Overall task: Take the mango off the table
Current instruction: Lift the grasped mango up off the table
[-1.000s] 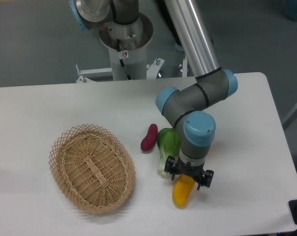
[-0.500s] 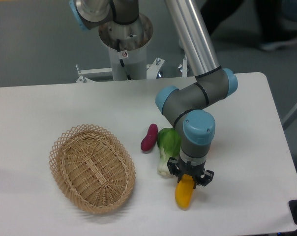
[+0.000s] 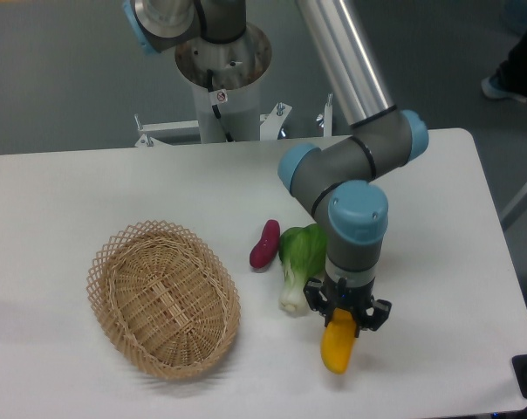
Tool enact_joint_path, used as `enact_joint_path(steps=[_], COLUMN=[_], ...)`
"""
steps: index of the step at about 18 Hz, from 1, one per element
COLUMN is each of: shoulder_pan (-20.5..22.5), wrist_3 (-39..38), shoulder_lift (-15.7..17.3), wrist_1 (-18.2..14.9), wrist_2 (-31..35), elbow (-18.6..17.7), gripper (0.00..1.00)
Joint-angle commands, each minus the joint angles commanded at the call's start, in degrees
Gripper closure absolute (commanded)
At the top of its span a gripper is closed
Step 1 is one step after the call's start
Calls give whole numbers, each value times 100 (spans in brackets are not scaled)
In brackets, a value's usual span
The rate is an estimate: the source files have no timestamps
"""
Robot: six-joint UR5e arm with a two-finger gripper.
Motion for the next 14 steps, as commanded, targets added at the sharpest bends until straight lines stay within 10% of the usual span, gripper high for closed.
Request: enact_joint_path(steps=[14], shoulder_pan=[132], wrist_3=[-774], shoulder_lift=[1213], wrist_1=[0], wrist_2=[-1223], elbow=[-175], gripper=[56])
